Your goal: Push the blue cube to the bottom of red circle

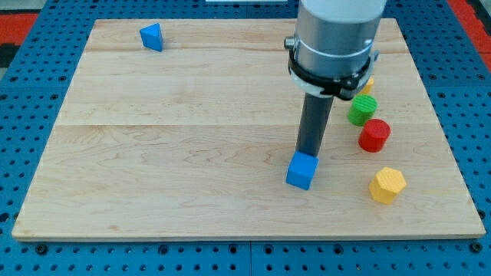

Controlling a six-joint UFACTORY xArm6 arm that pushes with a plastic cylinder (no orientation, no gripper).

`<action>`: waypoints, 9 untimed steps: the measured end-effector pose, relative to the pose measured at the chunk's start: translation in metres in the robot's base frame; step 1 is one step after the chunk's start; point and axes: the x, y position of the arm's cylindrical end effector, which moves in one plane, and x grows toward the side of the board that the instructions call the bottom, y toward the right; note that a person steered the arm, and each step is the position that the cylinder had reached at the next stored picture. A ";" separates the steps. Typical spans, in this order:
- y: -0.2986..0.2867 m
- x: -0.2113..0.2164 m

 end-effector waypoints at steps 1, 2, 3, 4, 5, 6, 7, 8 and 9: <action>-0.017 0.006; -0.039 0.010; -0.057 0.019; -0.057 0.035; -0.051 0.049; -0.034 0.056; -0.031 0.056; -0.014 0.056; 0.004 0.056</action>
